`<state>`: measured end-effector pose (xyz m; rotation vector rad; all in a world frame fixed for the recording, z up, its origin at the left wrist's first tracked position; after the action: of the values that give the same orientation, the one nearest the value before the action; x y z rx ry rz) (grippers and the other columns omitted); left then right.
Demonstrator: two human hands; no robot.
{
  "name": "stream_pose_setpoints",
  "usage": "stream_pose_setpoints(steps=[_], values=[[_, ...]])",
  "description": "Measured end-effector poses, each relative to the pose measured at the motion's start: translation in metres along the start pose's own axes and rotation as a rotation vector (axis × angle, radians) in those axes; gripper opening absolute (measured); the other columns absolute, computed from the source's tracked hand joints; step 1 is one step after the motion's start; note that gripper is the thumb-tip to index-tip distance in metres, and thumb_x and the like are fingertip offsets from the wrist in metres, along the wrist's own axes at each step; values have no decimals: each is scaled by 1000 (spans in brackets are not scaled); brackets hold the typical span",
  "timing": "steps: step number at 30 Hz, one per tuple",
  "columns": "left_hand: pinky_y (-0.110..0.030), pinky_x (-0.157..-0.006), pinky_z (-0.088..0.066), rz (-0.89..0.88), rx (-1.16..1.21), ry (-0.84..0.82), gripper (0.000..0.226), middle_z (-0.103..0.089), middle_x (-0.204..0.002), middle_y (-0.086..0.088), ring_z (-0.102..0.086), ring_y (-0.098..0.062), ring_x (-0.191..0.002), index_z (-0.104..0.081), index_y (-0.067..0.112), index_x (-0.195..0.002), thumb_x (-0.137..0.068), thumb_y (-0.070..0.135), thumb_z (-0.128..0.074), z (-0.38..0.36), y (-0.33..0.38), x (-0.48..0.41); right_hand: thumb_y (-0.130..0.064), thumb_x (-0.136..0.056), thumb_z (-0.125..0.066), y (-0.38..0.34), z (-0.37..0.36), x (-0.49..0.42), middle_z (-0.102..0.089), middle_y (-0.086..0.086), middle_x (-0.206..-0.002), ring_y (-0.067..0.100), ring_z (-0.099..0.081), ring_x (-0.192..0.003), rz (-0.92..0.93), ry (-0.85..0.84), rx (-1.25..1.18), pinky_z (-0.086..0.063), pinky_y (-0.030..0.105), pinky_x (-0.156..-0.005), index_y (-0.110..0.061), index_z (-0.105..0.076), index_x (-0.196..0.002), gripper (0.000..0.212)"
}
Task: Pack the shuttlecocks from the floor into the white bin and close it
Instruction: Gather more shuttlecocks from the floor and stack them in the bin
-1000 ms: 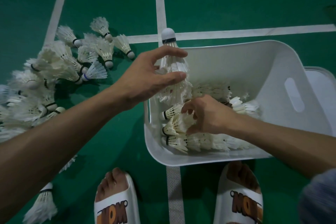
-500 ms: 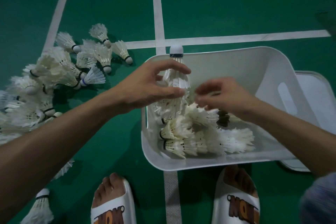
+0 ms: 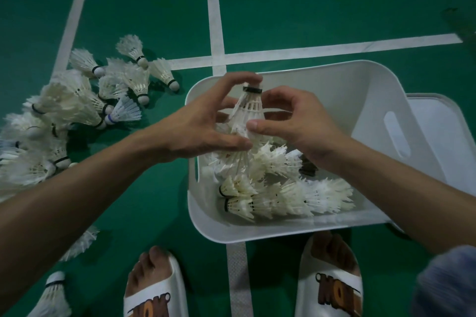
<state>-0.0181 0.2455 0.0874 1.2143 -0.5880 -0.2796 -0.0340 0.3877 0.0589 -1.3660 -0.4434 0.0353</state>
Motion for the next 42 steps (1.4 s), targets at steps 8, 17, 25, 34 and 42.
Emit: stream_pose_setpoints(steps=[8, 17, 25, 34, 42], values=[[-39, -81, -58, 74, -33, 40, 98, -68, -111, -7, -69, -20, -97, -22, 46, -139, -73, -3, -76, 0, -5, -4, -11, -62, -80, 15, 5, 0, -72, 6, -100, 25, -70, -97, -110, 101, -398, -56, 40, -83, -11, -59, -101, 44], [-33, -109, -33, 100, -203, 18, 38, -58, -128, 15, -47, 1, -124, -63, 31, -109, -74, 26, -76, 3, -9, -1, -6, -80, -69, 21, 49, -5, -66, 11, -109, 29, -65, -97, -96, 315, -429, -56, 35, -77, -14, -59, -102, 26], [-27, -107, -31, 91, -218, 52, 23, -56, -131, 14, -49, 0, -123, -69, 20, -89, -69, 28, -78, 8, -11, 2, -2, -75, -76, 28, 60, 14, -62, 4, -111, 22, -67, -88, -65, 226, 18, -55, 19, -60, -16, -64, -103, 33], [-28, -110, -29, 67, -260, 81, 28, -55, -131, 16, -48, 1, -123, -68, 22, -86, -63, 35, -78, 17, -4, 9, -18, -63, -88, 45, 54, 23, -70, -3, -89, 13, -70, -70, -196, 53, 495, -56, 24, -57, -25, -64, -93, 39], [-22, -103, -26, 68, -337, 86, 21, -54, -130, 18, -48, 1, -121, -67, 25, -85, -68, 32, -77, 18, -5, 7, -37, -69, -81, 44, 19, 22, -59, -12, -98, 4, -50, -82, -27, -157, 1000, -40, 24, -75, -27, -65, -112, 47]])
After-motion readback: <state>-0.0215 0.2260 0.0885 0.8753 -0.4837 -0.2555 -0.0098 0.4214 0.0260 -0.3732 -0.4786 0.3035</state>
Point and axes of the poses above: each hand's wrist, its own x-axis away from the middle knuckle, its own z-axis out of the back of the hand, y = z × x, the point moved 6 cm from there along -x, towards the middle knuckle
